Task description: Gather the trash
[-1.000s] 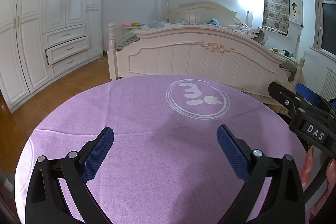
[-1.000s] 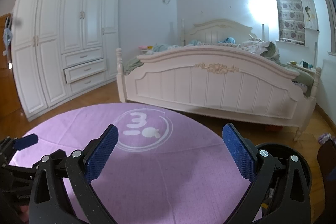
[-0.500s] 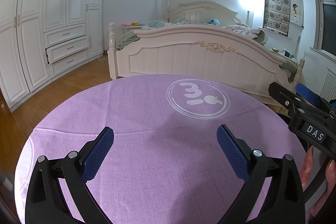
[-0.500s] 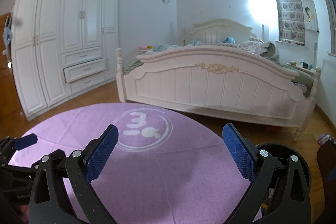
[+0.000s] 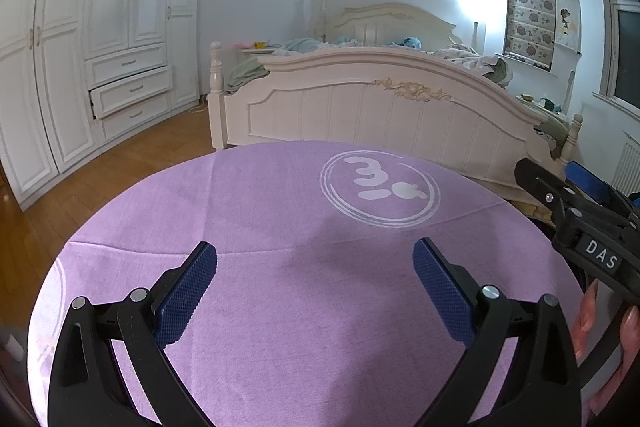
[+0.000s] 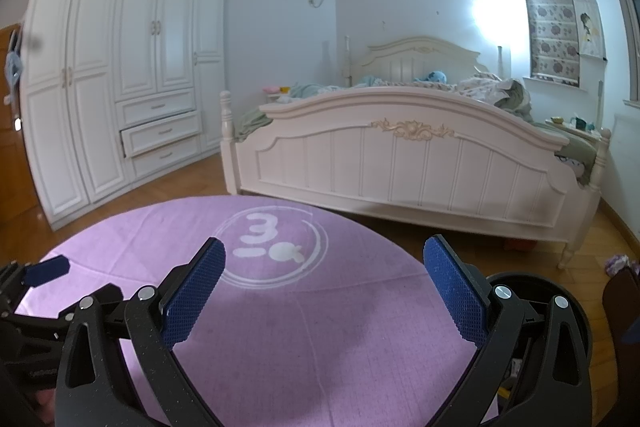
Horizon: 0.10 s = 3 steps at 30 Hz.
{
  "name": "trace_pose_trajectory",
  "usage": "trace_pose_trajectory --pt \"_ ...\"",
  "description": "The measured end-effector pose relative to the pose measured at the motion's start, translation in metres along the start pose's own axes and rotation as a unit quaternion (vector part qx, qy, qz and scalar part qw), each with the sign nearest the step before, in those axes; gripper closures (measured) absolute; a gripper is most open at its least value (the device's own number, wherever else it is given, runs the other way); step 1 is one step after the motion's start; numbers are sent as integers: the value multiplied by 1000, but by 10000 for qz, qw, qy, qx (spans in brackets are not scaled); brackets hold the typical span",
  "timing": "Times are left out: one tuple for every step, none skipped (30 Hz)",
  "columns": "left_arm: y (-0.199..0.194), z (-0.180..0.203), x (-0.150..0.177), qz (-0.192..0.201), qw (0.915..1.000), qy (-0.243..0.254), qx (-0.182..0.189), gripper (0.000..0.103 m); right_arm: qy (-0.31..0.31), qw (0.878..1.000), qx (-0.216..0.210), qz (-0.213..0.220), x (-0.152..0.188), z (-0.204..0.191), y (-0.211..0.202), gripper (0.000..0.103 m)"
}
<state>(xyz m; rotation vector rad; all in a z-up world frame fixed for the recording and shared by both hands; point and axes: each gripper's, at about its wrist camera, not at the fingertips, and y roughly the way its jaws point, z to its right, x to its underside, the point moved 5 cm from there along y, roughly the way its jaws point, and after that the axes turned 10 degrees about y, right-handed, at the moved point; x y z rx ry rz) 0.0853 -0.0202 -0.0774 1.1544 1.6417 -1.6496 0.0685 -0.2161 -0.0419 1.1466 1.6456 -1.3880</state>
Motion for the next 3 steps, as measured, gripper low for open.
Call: trace_pose_trajectory --pt "0 0 0 0 10000 -9 -2 5 -3 10000 0 -3 0 0 0 5" --pt "0 0 0 -1 10000 -15 -3 5 -3 10000 3 0 0 0 0 5" --pt "0 0 1 1 10000 -15 0 5 -1 10000 5 1 0 -1 0 5"
